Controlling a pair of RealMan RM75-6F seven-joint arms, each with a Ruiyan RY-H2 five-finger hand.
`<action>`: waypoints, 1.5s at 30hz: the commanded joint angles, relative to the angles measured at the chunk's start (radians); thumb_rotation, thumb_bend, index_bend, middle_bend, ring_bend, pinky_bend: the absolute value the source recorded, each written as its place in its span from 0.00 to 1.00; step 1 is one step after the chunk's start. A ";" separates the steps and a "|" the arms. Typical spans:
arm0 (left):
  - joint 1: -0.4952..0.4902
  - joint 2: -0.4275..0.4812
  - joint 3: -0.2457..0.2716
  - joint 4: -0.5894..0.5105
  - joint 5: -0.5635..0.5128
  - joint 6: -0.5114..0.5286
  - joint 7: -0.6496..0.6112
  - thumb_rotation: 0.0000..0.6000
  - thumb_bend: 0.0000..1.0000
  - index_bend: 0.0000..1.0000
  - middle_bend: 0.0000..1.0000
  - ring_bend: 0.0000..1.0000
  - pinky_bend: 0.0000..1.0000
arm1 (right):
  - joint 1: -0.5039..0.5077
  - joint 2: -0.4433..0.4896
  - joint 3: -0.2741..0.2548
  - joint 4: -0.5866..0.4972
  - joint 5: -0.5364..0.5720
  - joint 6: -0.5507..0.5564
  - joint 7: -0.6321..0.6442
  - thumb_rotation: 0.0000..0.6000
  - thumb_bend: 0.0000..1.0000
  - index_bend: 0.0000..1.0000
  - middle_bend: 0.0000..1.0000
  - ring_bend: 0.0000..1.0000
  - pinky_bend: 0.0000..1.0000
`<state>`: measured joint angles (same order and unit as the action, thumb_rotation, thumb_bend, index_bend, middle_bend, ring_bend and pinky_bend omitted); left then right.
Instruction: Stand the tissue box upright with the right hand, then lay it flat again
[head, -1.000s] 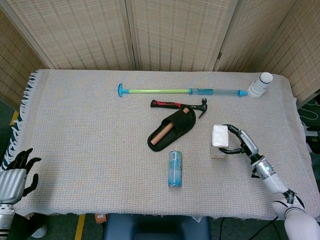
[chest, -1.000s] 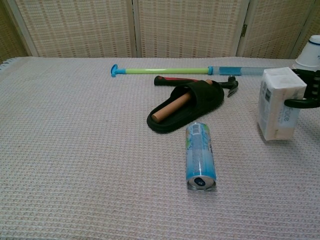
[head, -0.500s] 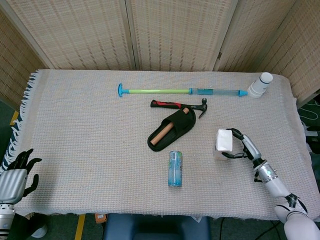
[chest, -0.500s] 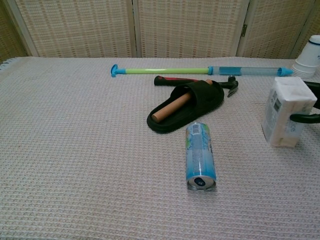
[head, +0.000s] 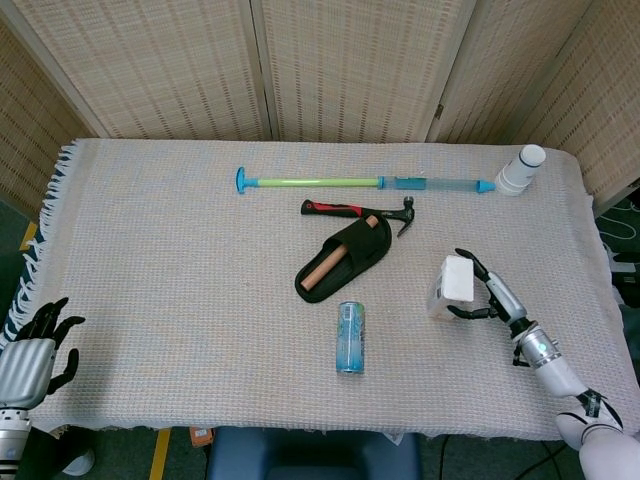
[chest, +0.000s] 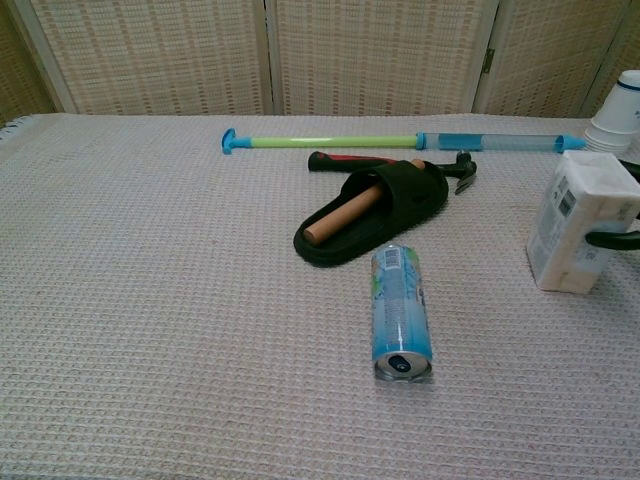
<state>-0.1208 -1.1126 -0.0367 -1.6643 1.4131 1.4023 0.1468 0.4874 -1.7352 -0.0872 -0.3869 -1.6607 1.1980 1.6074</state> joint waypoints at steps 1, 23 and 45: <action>0.000 0.000 0.000 0.000 0.001 0.001 0.001 1.00 0.53 0.25 0.00 0.00 0.20 | 0.008 0.015 -0.009 -0.016 -0.008 -0.001 -0.002 1.00 0.18 0.00 0.12 0.12 0.00; 0.003 0.005 0.000 -0.012 0.002 0.007 0.006 1.00 0.53 0.25 0.00 0.00 0.20 | -0.085 0.407 0.052 -0.661 0.060 0.209 -0.513 1.00 0.06 0.00 0.00 0.00 0.00; 0.008 0.014 0.004 -0.031 0.008 0.013 0.015 1.00 0.53 0.25 0.00 0.00 0.20 | 0.006 0.679 0.205 -1.509 0.600 -0.066 -1.808 1.00 0.06 0.00 0.00 0.02 0.00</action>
<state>-0.1131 -1.0987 -0.0321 -1.6948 1.4207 1.4157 0.1614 0.4778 -1.0777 0.0935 -1.8780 -1.1083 1.1575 -0.1626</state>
